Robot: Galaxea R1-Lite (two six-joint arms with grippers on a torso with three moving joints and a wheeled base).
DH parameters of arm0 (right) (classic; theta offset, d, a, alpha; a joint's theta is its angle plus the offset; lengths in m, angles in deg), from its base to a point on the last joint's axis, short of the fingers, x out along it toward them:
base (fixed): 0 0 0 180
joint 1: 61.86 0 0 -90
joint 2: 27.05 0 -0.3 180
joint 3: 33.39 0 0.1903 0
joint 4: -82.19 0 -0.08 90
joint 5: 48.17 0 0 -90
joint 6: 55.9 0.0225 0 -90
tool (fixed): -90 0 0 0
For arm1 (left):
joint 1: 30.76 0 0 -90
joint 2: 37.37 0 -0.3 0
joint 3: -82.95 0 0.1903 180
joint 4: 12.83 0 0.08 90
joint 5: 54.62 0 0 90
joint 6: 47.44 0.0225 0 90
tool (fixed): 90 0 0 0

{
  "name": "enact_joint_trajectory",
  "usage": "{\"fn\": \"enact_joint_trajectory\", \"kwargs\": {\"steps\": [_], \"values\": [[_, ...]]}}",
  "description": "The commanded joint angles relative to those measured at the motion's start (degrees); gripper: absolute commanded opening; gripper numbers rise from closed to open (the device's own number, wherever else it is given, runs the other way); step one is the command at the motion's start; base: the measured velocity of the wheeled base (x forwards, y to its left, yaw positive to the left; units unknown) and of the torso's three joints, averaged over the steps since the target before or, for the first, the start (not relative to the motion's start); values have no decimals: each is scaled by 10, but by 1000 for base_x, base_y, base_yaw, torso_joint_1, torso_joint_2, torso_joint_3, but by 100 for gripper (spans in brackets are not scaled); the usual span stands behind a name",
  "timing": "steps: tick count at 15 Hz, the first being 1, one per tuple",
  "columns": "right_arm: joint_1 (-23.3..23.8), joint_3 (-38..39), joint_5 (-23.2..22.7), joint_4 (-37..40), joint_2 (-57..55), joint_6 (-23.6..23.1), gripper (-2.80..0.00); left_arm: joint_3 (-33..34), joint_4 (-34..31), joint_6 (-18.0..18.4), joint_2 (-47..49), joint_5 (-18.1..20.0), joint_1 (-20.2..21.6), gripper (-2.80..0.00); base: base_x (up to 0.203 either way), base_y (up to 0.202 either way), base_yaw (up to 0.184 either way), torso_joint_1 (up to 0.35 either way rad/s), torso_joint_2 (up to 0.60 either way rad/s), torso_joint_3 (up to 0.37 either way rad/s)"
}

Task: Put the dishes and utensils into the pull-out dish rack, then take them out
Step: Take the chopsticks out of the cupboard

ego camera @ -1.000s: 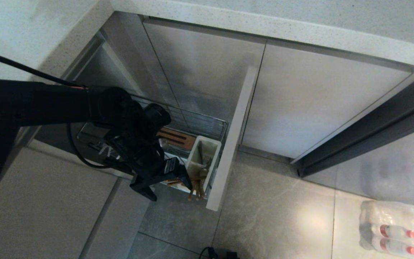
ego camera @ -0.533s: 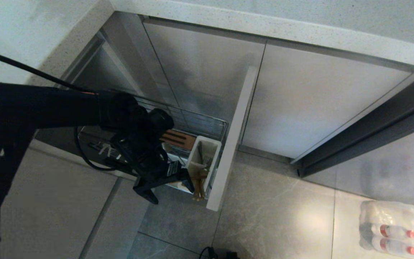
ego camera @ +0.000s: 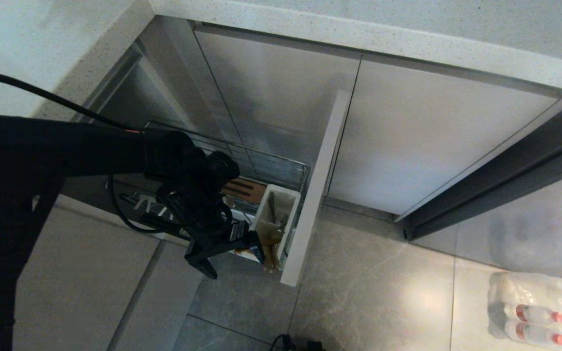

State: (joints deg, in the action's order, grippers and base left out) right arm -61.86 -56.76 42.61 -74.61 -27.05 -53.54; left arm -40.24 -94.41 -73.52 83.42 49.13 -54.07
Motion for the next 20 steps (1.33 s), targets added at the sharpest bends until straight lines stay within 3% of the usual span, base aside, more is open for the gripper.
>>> {"fn": "enact_joint_trajectory", "kwargs": {"steps": [1,7,8,20], "values": [[0,0,0,0,-1,0,-280,-2,-2,-2,2,0,0,0,0,0,0,0,0,0],[0,0,0,0,-1,0,-280,-9,-21,-2,3,0,-1,0,0,0,0,0,0,0],[0,0,0,0,-1,0,-280,-10,-22,-3,3,0,-1,-280,0,0,0,0,0,0],[0,0,0,0,-1,0,-280,-10,-28,-4,2,1,-6,-280,0,0,0,0,0,0]]}}
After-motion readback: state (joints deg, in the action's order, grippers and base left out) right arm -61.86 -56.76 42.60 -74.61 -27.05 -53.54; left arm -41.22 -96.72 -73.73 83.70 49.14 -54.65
